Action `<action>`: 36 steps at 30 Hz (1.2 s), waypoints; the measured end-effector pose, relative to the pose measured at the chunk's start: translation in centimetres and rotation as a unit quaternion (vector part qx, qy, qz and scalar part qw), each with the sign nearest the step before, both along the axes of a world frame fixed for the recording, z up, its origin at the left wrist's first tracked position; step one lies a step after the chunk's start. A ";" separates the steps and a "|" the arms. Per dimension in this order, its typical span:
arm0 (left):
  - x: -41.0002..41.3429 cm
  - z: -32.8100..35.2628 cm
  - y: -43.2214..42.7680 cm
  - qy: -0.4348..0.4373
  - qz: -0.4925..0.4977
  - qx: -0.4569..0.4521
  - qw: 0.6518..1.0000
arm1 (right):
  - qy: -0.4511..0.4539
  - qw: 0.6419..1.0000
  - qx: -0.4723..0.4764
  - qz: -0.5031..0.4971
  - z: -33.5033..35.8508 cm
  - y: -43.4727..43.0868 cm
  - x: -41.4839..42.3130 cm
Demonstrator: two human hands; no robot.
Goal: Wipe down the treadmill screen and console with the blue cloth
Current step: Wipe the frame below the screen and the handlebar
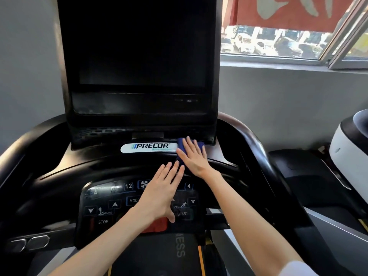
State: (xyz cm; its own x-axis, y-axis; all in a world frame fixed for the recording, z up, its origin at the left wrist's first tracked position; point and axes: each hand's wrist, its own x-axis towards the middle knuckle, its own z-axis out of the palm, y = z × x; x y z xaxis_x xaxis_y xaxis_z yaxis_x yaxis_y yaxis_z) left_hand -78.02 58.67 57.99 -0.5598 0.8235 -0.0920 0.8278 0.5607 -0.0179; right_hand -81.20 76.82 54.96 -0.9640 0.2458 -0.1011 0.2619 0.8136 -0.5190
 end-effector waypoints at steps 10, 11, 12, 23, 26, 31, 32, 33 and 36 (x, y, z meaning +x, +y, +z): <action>-3.4 -1.0 -3.7 -0.043 0.063 0.161 0.984 | -0.016 0.989 0.008 -0.148 -0.9 4.7 0.8; -3.7 -1.1 -4.3 -0.047 0.093 0.186 0.977 | -0.020 0.989 0.016 -0.143 -0.6 3.3 0.1; -4.1 -1.2 -4.7 -0.049 0.122 0.212 0.968 | -0.016 0.992 0.031 -0.117 -0.3 1.8 -0.7; -8.3 0.4 -6.6 -0.021 0.233 0.235 0.944 | 0.034 0.997 0.060 0.046 0.2 -1.4 -3.6; -9.1 0.4 -6.9 -0.007 0.288 0.215 0.933 | 0.028 0.996 0.053 -0.063 -0.3 0.3 -2.3; -9.4 0.2 -6.1 0.033 0.384 0.194 0.902 | 0.004 0.997 0.067 0.036 0.3 -1.9 -4.2; -9.6 0.3 -6.1 0.031 0.386 0.189 0.902 | 0.001 0.996 0.066 0.065 0.5 -2.5 -4.7; -9.8 0.4 -6.2 0.032 0.386 0.183 0.904 | -0.003 0.994 0.068 0.086 0.7 -3.0 -5.3; -11.1 0.6 -7.6 0.025 0.388 0.165 0.906 | -0.011 0.990 0.075 0.116 1.1 -5.0 -6.6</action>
